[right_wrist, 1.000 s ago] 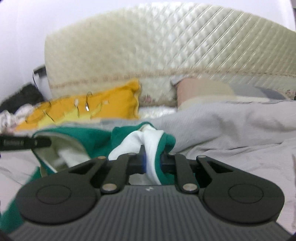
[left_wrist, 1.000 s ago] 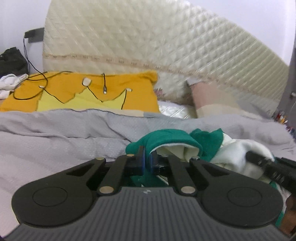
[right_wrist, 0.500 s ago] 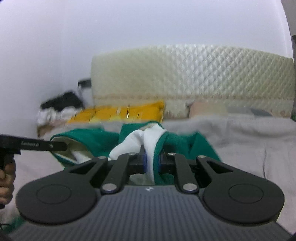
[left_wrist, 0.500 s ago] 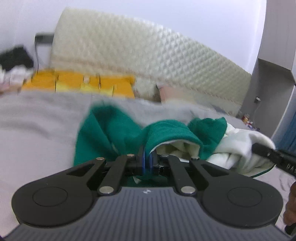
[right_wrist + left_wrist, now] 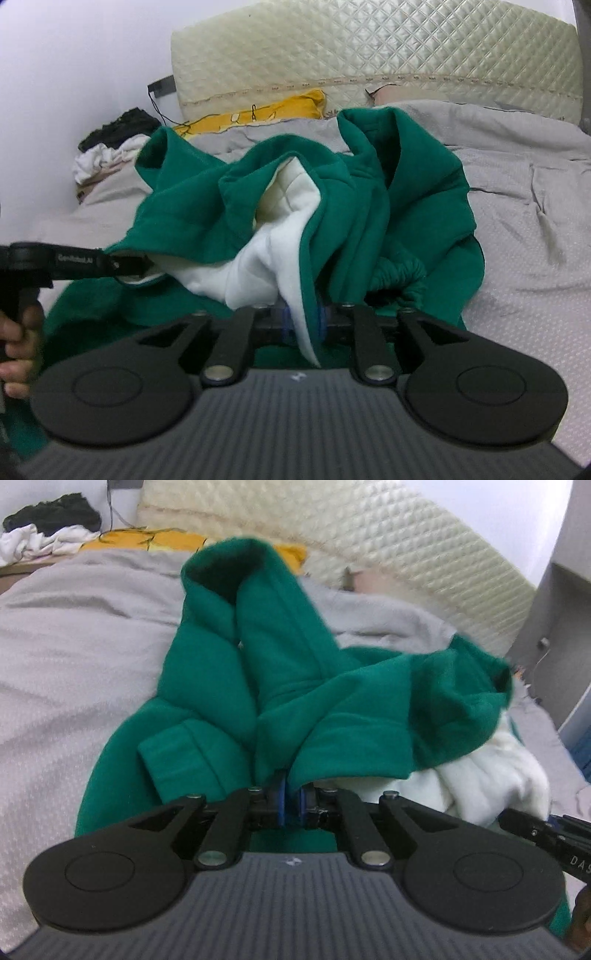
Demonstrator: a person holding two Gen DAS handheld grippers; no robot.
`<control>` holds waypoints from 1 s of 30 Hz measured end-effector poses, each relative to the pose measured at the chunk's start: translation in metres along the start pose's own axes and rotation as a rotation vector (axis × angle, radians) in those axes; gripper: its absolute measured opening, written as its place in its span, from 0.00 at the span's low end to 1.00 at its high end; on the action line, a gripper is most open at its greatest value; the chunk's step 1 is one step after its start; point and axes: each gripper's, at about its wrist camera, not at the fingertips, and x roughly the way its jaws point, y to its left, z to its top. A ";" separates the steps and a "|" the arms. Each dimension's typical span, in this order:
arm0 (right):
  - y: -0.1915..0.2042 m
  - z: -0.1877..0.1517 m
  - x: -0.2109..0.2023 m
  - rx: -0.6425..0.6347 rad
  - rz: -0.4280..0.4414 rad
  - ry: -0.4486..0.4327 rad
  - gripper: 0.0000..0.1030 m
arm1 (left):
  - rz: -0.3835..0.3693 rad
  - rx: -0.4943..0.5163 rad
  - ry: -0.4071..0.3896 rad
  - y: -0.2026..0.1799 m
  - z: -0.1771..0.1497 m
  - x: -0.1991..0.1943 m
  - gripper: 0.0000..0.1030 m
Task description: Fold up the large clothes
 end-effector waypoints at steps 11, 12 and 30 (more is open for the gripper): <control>-0.021 0.023 -0.027 0.163 0.136 -0.138 0.67 | -0.138 0.038 -0.198 -0.018 0.008 -0.046 0.70; -0.023 0.026 -0.022 0.169 0.137 -0.144 0.67 | -0.143 0.044 -0.211 -0.018 0.012 -0.041 0.70; -0.041 0.046 0.044 0.170 0.112 -0.156 0.22 | -0.118 0.060 -0.241 -0.003 0.028 0.029 0.12</control>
